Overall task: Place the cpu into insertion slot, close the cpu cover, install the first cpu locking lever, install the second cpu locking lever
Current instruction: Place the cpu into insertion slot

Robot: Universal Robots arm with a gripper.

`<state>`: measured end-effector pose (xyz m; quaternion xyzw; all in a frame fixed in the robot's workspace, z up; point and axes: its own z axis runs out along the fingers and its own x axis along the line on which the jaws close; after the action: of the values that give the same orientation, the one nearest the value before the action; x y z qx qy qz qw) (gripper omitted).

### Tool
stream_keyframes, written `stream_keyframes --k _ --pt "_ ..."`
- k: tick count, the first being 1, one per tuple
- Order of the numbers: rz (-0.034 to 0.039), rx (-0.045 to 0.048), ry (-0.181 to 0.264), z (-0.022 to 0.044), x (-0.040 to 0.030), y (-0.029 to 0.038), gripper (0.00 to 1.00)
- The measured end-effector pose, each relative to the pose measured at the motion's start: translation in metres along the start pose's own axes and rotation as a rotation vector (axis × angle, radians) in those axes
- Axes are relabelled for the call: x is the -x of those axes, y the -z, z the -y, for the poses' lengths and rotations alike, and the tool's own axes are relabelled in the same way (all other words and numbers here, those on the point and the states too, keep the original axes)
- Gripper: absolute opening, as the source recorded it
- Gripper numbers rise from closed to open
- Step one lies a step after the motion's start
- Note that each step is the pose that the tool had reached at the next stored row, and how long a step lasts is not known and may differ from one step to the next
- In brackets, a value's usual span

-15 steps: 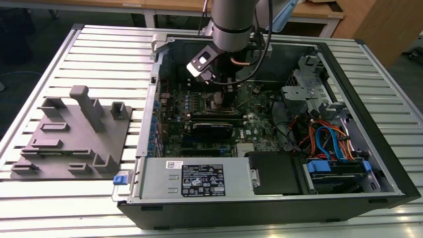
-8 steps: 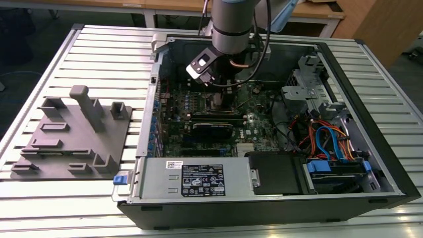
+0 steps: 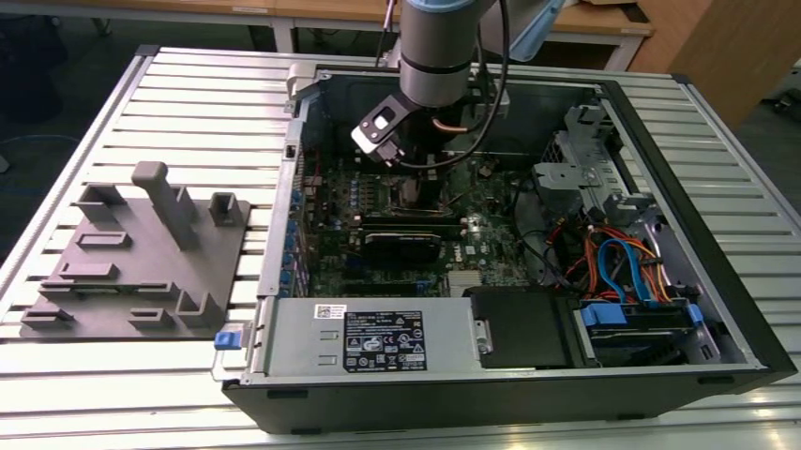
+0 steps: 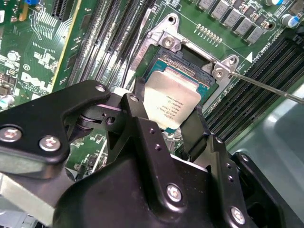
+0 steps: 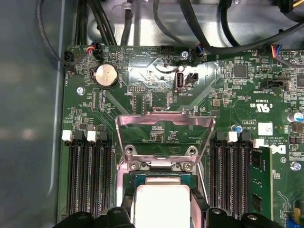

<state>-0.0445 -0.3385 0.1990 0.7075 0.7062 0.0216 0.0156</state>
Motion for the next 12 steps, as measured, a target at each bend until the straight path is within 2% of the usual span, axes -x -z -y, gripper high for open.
stream_keyframes --k 12 --pt "0.0000 0.0000 -0.001 0.0026 -0.0021 -0.0055 0.54"
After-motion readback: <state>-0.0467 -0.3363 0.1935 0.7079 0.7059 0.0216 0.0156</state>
